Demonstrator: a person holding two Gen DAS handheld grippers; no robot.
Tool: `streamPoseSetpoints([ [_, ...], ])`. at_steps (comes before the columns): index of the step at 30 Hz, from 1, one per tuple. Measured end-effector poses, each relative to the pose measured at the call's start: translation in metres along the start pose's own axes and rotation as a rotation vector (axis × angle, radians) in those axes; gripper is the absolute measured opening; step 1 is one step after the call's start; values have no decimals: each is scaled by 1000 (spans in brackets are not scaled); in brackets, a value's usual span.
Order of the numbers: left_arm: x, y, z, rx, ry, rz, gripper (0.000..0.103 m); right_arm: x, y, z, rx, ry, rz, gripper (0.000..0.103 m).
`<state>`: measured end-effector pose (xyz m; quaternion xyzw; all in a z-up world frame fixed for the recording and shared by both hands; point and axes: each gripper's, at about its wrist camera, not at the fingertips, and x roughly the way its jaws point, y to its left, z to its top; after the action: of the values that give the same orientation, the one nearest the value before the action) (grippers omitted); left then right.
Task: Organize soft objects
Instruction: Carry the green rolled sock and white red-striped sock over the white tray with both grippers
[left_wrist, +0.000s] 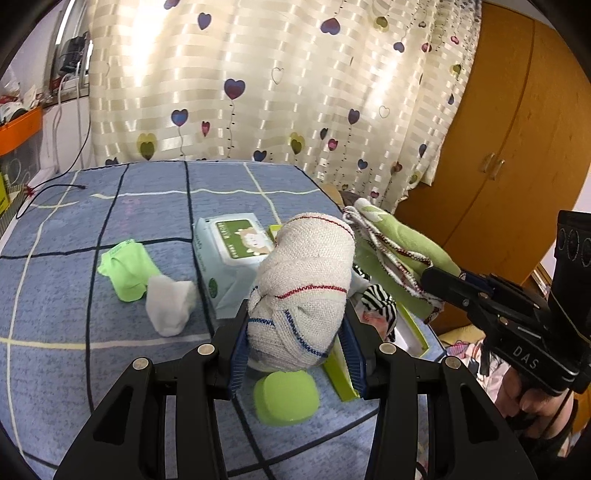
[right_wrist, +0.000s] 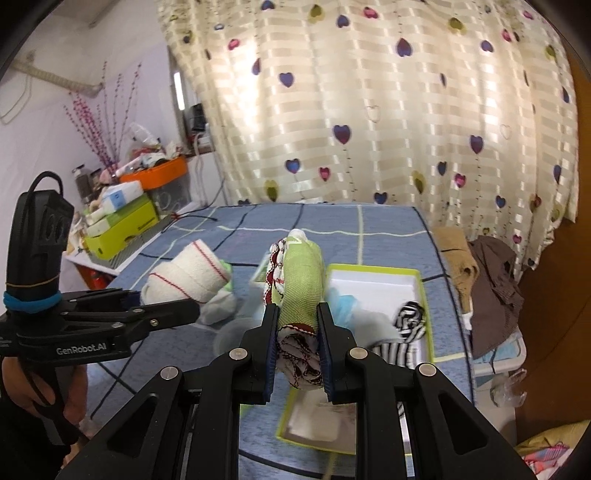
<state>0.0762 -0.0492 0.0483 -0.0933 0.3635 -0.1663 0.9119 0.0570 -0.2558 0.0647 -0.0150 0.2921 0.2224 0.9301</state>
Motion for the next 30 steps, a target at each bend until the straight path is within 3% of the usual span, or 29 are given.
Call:
streamPoseSetpoints([
  [16,36,-18,16,26,36,-10,46,22,-51,4,45,25,-73,19],
  [30,64,-14,33,32,65,9,46,98,-88,15,19,134,-133,19],
])
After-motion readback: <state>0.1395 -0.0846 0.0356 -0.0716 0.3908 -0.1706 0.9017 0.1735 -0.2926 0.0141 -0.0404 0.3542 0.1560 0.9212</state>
